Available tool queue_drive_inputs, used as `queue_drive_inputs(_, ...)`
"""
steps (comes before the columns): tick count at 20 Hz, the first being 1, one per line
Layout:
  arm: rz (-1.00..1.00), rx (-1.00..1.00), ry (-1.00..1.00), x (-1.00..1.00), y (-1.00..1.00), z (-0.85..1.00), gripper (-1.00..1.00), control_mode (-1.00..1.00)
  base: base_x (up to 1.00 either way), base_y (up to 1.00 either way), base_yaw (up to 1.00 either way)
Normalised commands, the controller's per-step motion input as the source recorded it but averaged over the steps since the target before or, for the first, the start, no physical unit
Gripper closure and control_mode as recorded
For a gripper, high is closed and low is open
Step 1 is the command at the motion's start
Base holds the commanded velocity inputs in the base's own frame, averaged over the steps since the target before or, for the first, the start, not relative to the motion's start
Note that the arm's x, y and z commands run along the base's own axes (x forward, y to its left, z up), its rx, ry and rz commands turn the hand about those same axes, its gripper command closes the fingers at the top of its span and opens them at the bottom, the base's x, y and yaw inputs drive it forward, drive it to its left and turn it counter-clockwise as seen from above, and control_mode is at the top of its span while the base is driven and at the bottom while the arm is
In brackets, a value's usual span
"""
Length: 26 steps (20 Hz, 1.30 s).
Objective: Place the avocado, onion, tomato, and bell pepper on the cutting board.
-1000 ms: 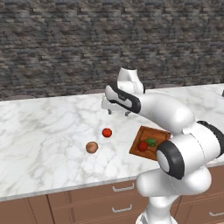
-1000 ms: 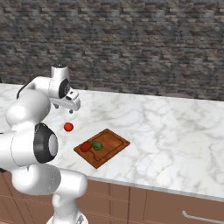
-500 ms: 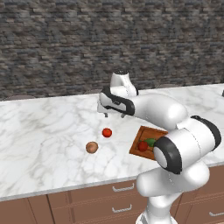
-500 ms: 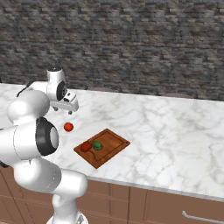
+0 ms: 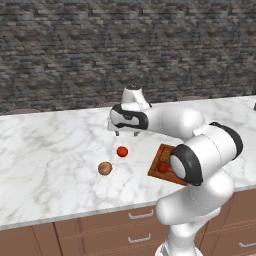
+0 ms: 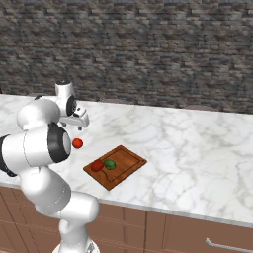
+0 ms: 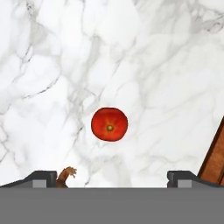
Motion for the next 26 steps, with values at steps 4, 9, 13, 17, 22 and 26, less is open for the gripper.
queue_drive_inputs(4, 0.04, 0.00, 0.00, 0.22, 0.00, -0.29, -1.00, -1.00, 0.00, 0.00, 0.00)
queue_drive_inputs(9, 0.03, 0.00, 0.00, 0.16, 0.00, -0.30, -1.00, -1.00, 0.00, 0.00, 0.00)
queue_drive_inputs(13, 0.02, 0.00, 0.00, 0.08, 0.07, -0.28, -1.00, -1.00, 0.00, 0.00, 0.00)
queue_drive_inputs(17, 0.01, 0.00, 0.00, 0.08, 0.06, -0.27, -1.00, -1.00, 0.00, 0.00, 0.00)
queue_drive_inputs(22, 0.01, 0.00, 0.00, 0.09, 0.04, -0.25, -1.00, -1.00, 0.00, 0.00, 0.00)
queue_drive_inputs(26, 0.00, 0.00, 0.00, 0.03, 0.00, -0.24, -1.00, -1.00, 0.00, 0.00, 0.00)
